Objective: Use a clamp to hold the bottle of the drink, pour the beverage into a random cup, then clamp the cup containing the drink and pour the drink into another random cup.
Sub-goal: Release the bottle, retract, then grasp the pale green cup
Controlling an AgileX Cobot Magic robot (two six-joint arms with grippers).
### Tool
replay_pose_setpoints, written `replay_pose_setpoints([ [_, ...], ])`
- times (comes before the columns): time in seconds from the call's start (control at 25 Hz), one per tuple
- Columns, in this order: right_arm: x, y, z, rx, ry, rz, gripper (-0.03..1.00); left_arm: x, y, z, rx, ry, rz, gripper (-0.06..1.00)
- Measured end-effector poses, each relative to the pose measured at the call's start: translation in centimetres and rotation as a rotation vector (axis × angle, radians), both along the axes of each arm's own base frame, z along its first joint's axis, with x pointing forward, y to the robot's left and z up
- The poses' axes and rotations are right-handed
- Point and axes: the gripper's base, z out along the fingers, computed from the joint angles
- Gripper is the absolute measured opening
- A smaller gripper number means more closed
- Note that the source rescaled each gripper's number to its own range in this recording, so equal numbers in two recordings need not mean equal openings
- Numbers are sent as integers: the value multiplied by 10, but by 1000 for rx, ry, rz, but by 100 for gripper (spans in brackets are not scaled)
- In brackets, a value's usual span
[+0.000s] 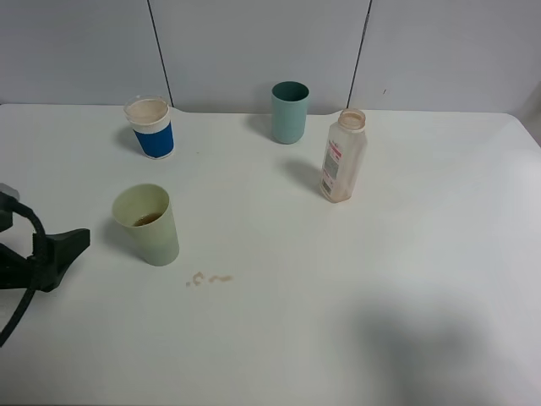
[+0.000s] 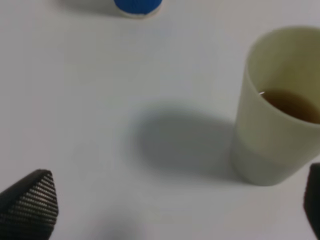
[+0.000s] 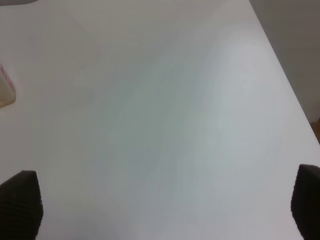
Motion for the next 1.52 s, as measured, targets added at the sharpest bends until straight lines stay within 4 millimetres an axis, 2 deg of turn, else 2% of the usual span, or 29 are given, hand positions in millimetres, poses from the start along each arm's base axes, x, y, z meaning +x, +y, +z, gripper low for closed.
replay_pose_setpoints([
  [0.28, 0, 0, 0, 0, 0, 0, 100, 19, -13, -16, -57, 11, -59, 100],
  [0.84, 0, 0, 0, 0, 0, 0, 100, 26, -31, -39, -89, 9, -241, 100],
  [1.12, 0, 0, 0, 0, 0, 0, 100, 29, -34, -53, -109, 55, -259, 100],
  [1.32, 0, 0, 0, 0, 0, 0, 100, 34, -39, -60, -176, 15, -273, 100],
  [1.52, 0, 0, 0, 0, 0, 0, 100, 34, -39, -79, -171, 98, -268, 100],
])
